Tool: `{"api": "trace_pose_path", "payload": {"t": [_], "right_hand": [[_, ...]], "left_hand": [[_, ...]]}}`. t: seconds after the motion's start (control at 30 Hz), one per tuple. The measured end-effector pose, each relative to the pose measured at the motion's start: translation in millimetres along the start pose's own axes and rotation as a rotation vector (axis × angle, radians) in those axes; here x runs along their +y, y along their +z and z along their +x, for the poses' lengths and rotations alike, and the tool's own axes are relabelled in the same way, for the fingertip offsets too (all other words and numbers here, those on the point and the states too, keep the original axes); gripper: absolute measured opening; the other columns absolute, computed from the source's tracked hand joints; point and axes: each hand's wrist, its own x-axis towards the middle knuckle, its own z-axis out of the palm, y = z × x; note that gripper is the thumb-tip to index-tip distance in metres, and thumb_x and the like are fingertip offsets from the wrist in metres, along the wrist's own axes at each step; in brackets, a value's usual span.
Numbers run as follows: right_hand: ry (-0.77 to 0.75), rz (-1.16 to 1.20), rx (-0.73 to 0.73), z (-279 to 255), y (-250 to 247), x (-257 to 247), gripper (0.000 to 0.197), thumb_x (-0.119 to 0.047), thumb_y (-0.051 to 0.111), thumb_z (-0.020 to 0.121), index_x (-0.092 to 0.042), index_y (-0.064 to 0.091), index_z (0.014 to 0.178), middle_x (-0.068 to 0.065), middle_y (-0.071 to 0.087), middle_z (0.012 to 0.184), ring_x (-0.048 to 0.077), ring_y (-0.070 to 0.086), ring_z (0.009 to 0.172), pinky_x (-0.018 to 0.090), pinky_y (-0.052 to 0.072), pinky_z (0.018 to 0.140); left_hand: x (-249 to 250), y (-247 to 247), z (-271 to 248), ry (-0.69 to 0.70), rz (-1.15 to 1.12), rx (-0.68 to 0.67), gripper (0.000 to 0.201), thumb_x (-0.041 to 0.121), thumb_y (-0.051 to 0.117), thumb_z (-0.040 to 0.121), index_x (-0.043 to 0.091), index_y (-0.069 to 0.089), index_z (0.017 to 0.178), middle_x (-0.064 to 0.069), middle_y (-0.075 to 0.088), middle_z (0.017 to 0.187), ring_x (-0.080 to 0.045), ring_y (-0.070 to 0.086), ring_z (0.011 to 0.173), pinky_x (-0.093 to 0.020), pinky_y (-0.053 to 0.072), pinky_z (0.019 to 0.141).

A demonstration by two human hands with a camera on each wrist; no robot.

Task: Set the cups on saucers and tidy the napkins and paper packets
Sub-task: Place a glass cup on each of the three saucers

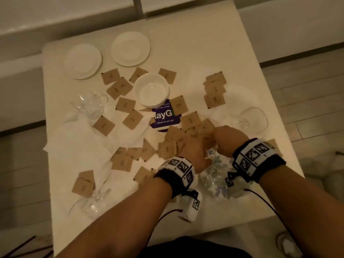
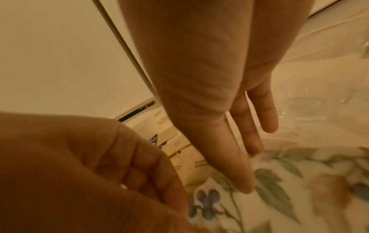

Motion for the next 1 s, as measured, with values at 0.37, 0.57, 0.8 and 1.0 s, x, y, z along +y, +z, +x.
{"api": "trace_pose_path", "payload": {"t": [0.37,0.57,0.8,1.0], "right_hand": [[-0.167,0.115,-0.233,15,-12,21,0.023,-0.02,0.064,0.092,-0.007,0.068,0.11,0.011,0.068,0.11,0.025,0.063,0.099,0.033,0.052,0.086],[-0.247,0.411,-0.24,26,-45,18,0.015,-0.031,0.061,0.094,-0.019,0.068,0.101,0.0,0.067,0.097,0.019,0.061,0.091,0.031,0.048,0.079],[-0.212,0.733,-0.164,44,-71,29,0.008,-0.03,0.054,0.099,-0.024,0.059,0.1,0.001,0.07,0.097,0.022,0.067,0.09,0.041,0.054,0.083],[-0.206,1.356,0.038,70,-103,31,0.023,-0.007,0.059,0.095,-0.021,0.061,0.114,0.01,0.074,0.098,0.028,0.071,0.092,0.045,0.058,0.079]], "left_hand": [[-19,17,-3,-0.093,-0.117,0.034,0.016,0.007,0.056,0.089,0.006,0.049,0.075,-0.011,0.051,0.071,-0.02,0.041,0.061,-0.031,0.036,0.058],[-38,-3,-8,-0.014,-0.339,0.247,0.013,0.013,0.043,0.1,0.026,0.045,0.101,0.009,0.054,0.081,0.0,0.052,0.069,-0.016,0.04,0.061],[-56,-42,2,0.013,-0.579,0.303,0.016,0.031,0.049,0.102,0.023,0.063,0.102,0.007,0.07,0.094,-0.012,0.065,0.086,-0.029,0.052,0.077],[-69,-108,22,0.034,-0.826,0.542,0.032,0.028,0.057,0.096,0.035,0.054,0.127,0.003,0.067,0.123,-0.012,0.065,0.11,-0.035,0.055,0.09]]}}
